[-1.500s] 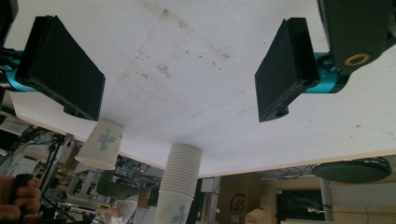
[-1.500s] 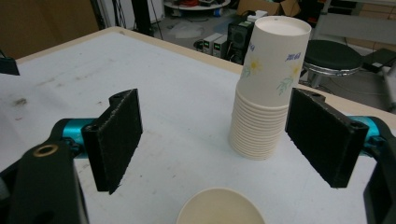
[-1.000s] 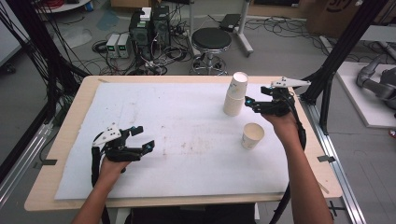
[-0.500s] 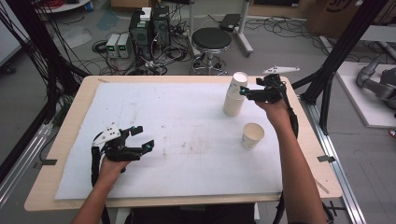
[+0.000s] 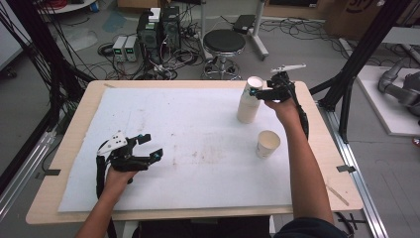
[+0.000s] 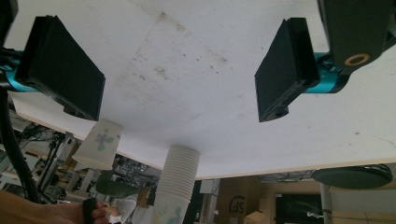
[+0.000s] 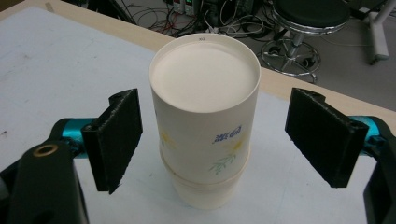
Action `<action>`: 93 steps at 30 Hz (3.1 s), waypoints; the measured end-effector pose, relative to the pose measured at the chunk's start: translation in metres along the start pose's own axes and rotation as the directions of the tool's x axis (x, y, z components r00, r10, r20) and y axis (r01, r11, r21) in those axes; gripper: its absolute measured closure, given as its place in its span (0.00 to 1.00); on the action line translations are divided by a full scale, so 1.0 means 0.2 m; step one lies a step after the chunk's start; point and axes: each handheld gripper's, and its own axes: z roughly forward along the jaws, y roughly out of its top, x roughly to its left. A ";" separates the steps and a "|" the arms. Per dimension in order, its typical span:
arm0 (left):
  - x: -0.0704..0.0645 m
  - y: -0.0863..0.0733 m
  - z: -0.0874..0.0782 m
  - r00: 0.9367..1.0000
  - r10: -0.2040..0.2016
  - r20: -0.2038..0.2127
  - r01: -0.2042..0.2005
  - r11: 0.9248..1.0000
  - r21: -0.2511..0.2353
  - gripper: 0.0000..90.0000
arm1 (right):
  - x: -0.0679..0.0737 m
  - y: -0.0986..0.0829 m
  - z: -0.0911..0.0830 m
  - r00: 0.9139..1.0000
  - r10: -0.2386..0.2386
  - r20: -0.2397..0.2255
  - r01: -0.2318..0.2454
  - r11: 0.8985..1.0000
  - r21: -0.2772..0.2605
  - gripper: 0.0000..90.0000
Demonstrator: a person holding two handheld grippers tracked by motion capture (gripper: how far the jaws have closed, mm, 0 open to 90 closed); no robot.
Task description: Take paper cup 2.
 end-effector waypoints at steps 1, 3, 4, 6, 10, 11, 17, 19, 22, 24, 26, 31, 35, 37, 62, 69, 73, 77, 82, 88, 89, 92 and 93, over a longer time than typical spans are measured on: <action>0.00 0.00 0.00 1.000 0.000 0.000 0.000 1.000 0.000 0.18 | 0.00 0.00 0.01 1.000 0.004 -0.006 -0.004 1.000 0.006 0.21; 0.00 0.00 0.00 1.000 0.000 0.002 0.000 1.000 0.004 0.18 | 0.00 0.01 0.03 1.000 0.000 -0.011 0.000 1.000 0.012 0.21; 0.00 0.00 0.00 1.000 0.001 0.001 -0.001 1.000 0.004 0.18 | 0.01 0.01 0.04 1.000 -0.001 -0.013 0.001 1.000 0.019 0.21; 0.00 0.00 0.00 1.000 0.001 0.002 -0.001 1.000 0.006 0.18 | 0.01 0.02 0.06 1.000 -0.007 -0.015 0.008 1.000 0.029 0.21; 0.00 0.00 0.00 1.000 0.000 0.001 0.000 1.000 0.005 0.18 | 0.02 0.03 0.11 1.000 -0.008 -0.015 0.008 0.999 0.041 0.21; 0.00 0.00 0.00 1.000 -0.001 0.001 0.001 1.000 0.005 0.18 | 0.02 0.03 0.12 1.000 -0.020 -0.011 0.021 0.999 0.042 0.21; 0.00 0.00 0.00 1.000 -0.002 -0.003 0.002 1.000 0.003 0.18 | 0.03 0.04 0.15 1.000 -0.013 -0.013 0.014 0.999 0.051 0.27; 0.01 0.00 0.00 1.000 -0.005 -0.003 0.005 1.000 0.000 0.18 | 0.03 0.05 0.16 1.000 -0.006 -0.004 0.007 0.999 0.050 0.30; 0.01 0.00 0.00 1.000 -0.004 -0.005 0.004 1.000 0.000 0.18 | 0.03 0.05 0.16 1.000 -0.013 0.002 0.013 0.999 0.041 0.35; 0.01 0.00 0.00 1.000 -0.002 -0.005 0.002 1.000 0.003 0.18 | 0.03 0.05 0.15 1.000 -0.012 0.006 0.012 0.999 0.045 0.36; 0.01 0.00 0.00 1.000 -0.003 -0.004 0.003 1.000 0.004 0.18 | 0.03 0.06 0.15 1.000 -0.016 0.006 0.016 0.999 0.038 0.36; 0.01 0.00 -0.01 1.000 -0.003 -0.002 0.003 1.000 0.004 0.18 | 0.03 0.07 0.12 1.000 -0.014 0.009 0.014 1.000 0.006 0.36; 0.00 -0.01 -0.01 1.000 -0.006 -0.001 0.006 1.000 0.003 0.18 | 0.02 0.07 0.09 1.000 -0.003 0.007 0.003 1.000 -0.015 0.37; 0.00 -0.01 -0.01 1.000 -0.006 -0.001 0.006 1.000 0.004 0.18 | 0.02 0.08 0.07 1.000 0.003 0.007 -0.002 1.000 -0.022 0.37; -0.02 0.00 -0.03 1.000 -0.010 0.002 0.010 1.000 -0.020 0.18 | 0.06 0.16 -0.36 1.000 -0.023 -0.008 0.021 0.983 -0.181 0.37; -0.03 0.01 -0.02 1.000 0.004 0.000 -0.004 0.999 -0.039 0.17 | 0.12 0.06 -0.46 0.996 -0.051 -0.079 0.036 0.981 -0.188 0.37; -0.03 0.01 0.00 1.000 0.012 -0.012 -0.012 1.000 -0.026 0.17 | 0.16 0.00 -0.49 0.991 -0.065 -0.116 0.040 0.978 -0.203 0.38; -0.04 0.01 0.00 1.000 0.005 -0.006 -0.005 1.000 -0.017 0.17 | 0.20 -0.05 -0.51 0.986 -0.090 -0.140 0.060 0.977 -0.204 0.38; -0.04 0.01 0.00 1.000 0.005 -0.003 -0.005 1.000 -0.025 0.17 | 0.26 -0.12 -0.50 0.976 -0.112 -0.184 0.075 0.978 -0.196 0.38; -0.05 0.01 0.01 1.000 0.006 0.004 -0.006 1.000 -0.029 0.17 | 0.34 -0.20 -0.47 0.966 -0.141 -0.218 0.101 0.978 -0.184 0.38; -0.05 0.01 0.01 1.000 0.005 0.007 -0.005 1.000 -0.030 0.17 | 0.36 -0.21 -0.46 0.963 -0.150 -0.223 0.109 0.977 -0.184 0.38; -0.06 0.00 0.01 1.000 0.008 0.014 -0.007 1.000 -0.029 0.17 | 0.40 -0.25 -0.44 0.955 -0.161 -0.247 0.115 0.975 -0.190 0.38; -0.06 0.00 0.01 1.000 0.008 0.018 -0.008 0.999 -0.032 0.17 | 0.41 -0.26 -0.43 0.953 -0.166 -0.254 0.119 0.974 -0.191 0.38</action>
